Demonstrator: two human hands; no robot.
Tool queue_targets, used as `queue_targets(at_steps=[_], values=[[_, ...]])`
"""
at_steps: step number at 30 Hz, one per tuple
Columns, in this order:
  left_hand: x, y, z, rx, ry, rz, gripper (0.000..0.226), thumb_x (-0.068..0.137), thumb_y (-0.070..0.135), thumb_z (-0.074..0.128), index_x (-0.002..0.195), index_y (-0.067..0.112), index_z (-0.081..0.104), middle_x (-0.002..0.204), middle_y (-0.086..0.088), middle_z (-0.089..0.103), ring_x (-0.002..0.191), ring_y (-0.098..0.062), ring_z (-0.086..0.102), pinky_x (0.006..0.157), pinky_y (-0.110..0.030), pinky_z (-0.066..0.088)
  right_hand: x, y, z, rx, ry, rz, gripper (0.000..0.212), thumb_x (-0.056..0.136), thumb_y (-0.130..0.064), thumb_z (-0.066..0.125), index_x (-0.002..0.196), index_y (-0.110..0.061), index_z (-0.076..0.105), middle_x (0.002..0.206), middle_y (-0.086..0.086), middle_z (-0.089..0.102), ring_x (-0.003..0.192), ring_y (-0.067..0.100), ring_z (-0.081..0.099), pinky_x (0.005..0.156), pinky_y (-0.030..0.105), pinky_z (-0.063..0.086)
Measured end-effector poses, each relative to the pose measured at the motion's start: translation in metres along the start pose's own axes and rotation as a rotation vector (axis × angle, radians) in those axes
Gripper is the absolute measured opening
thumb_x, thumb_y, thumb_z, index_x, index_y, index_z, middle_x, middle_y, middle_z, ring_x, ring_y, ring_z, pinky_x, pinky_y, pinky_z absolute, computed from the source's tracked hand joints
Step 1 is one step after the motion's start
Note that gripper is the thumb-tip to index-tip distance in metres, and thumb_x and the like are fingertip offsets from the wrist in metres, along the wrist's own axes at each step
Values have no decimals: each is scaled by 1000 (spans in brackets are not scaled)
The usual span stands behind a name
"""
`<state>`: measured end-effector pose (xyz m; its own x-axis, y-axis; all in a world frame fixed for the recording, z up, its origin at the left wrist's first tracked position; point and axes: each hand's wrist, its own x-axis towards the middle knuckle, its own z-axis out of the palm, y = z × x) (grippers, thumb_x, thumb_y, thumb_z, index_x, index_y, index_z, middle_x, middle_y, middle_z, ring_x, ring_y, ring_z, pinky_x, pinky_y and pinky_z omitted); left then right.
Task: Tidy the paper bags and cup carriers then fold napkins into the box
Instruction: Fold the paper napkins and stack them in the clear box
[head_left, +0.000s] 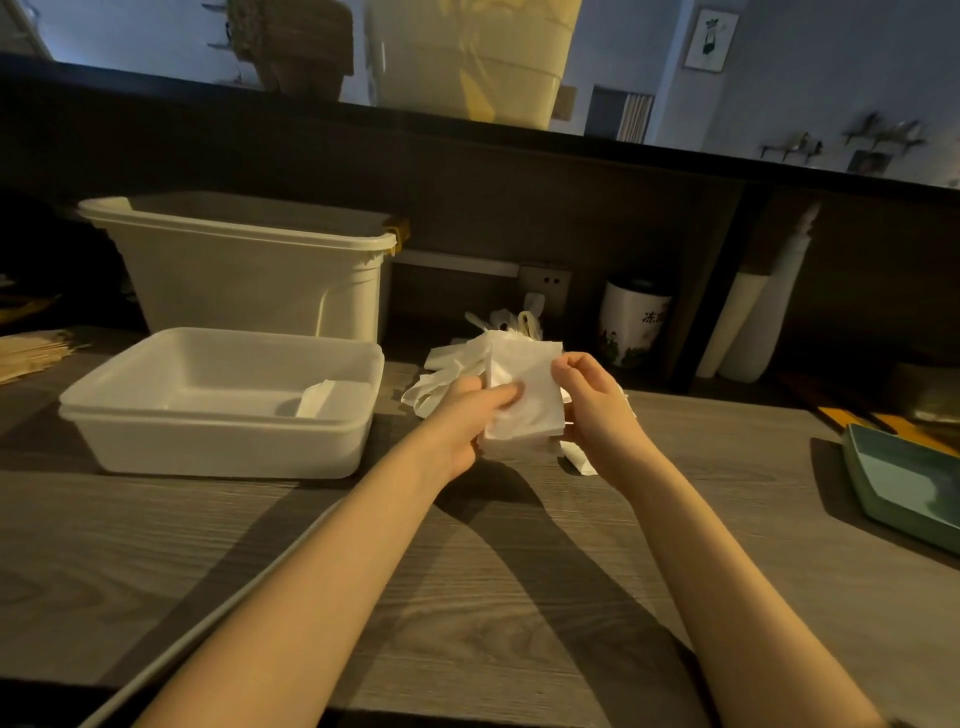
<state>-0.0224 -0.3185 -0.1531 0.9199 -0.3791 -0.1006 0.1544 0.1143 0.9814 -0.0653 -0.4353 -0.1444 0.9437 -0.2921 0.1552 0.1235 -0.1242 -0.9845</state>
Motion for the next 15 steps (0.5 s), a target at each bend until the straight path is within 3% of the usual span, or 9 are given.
queue_targets(at_steps=[3, 6, 9, 15], values=[[2, -1, 2, -1, 86, 36, 38, 93, 18, 55, 129, 13, 46, 106, -2, 58, 93, -18, 55, 74, -31, 50, 0, -1, 0, -35, 39, 10, 38, 94, -33, 51, 126, -16, 41, 126, 6, 51, 104, 26, 60, 74, 35, 58], [4, -3, 2, 24, 150, 70, 41, 93, 21, 56, 132, 14, 43, 114, -3, 54, 95, -17, 52, 74, -29, 48, 1, -1, 1, -127, 61, -27, 60, 85, -26, 66, 134, -17, 33, 120, 0, 48, 103, 20, 56, 74, 31, 56], [6, -3, 2, 46, 192, 85, 44, 91, 26, 59, 131, 16, 43, 116, -2, 52, 96, -16, 51, 73, -29, 48, 3, 1, 3, -233, 69, -46, 67, 81, -20, 72, 134, -18, 33, 113, -2, 47, 91, 13, 54, 66, 20, 52], [8, -4, 3, 73, 205, 90, 45, 88, 27, 62, 129, 18, 44, 112, 1, 49, 104, -19, 50, 86, -37, 46, 6, 6, 1, -188, 93, 23, 74, 79, -26, 74, 138, -17, 29, 118, 6, 49, 105, 21, 54, 81, 29, 50]])
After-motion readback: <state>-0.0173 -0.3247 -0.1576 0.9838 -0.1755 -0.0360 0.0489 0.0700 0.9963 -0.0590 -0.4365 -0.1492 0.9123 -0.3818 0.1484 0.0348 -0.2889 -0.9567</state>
